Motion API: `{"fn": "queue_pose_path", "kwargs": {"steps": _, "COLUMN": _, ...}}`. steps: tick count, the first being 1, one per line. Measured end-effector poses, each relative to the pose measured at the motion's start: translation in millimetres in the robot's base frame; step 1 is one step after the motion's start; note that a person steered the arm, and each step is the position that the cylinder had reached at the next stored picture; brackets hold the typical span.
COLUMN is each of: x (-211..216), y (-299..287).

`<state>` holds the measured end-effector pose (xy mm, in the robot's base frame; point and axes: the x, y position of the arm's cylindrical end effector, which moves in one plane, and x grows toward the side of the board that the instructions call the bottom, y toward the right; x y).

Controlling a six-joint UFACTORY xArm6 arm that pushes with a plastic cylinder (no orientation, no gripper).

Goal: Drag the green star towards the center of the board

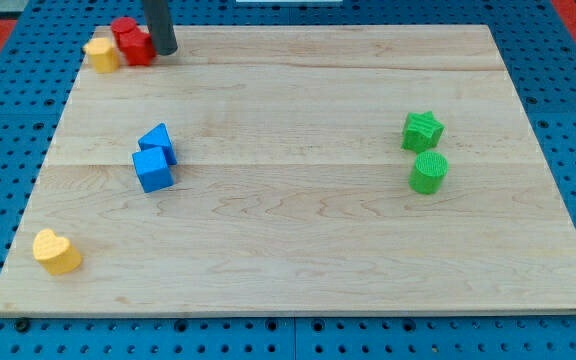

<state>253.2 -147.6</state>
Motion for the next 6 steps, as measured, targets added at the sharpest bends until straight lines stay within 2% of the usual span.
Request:
{"fn": "queue_pose_path", "kwargs": {"steps": 2, "x": 49, "y": 256}}
{"fn": "queue_pose_path", "kwargs": {"steps": 3, "x": 85, "y": 345}}
{"fn": "queue_pose_path", "kwargs": {"steps": 4, "x": 163, "y": 343}}
{"fn": "queue_pose_path", "kwargs": {"steps": 5, "x": 97, "y": 224}}
{"fn": "queue_pose_path", "kwargs": {"steps": 6, "x": 66, "y": 160}}
